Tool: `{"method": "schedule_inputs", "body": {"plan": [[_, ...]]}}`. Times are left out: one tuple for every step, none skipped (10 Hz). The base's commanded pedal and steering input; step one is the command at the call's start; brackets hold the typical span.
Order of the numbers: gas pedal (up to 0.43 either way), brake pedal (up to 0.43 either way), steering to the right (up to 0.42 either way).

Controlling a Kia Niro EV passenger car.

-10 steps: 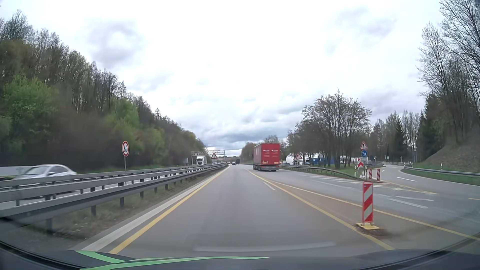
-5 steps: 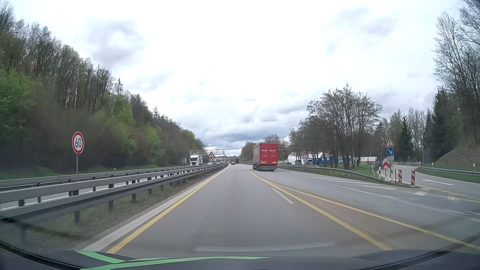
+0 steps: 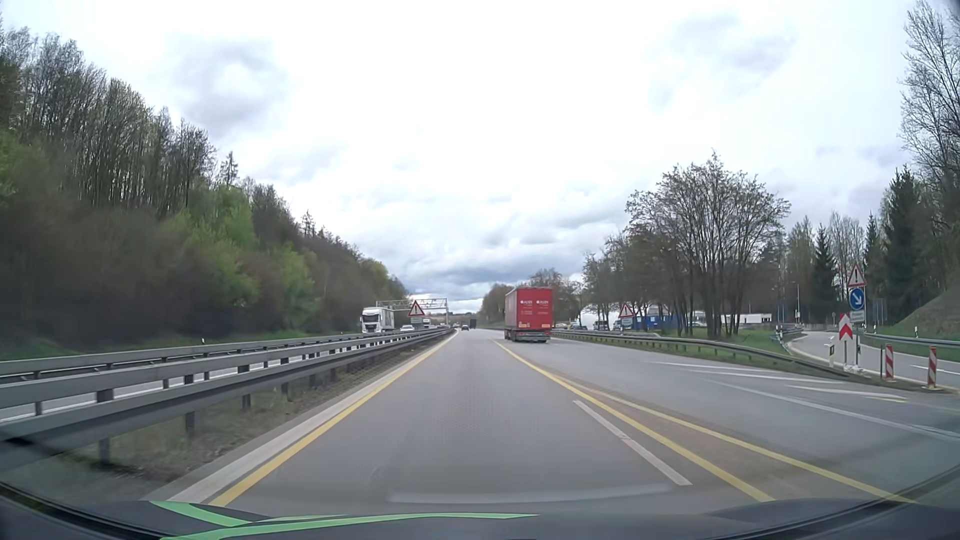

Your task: Follow the waypoints while adhering to traffic rules and regulations

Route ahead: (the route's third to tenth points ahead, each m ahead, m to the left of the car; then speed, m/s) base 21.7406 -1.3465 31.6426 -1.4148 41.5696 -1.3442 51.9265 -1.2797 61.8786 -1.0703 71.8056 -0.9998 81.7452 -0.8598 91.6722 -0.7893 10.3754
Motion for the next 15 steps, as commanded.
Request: {"method": "schedule_inputs", "body": {"plan": [[0.197,0.000,-0.002],[0.197,0.000,-0.002],[0.197,0.000,-0.002],[0.197,0.000,-0.002],[0.197,0.000,-0.003],[0.197,0.000,-0.003],[0.197,0.000,-0.004],[0.197,0.000,-0.004],[0.197,0.000,-0.004],[0.197,0.000,-0.004],[0.197,0.000,-0.004],[0.197,0.000,-0.004],[0.197,0.000,-0.005],[0.197,0.000,-0.005],[0.197,0.000,-0.005]]}}
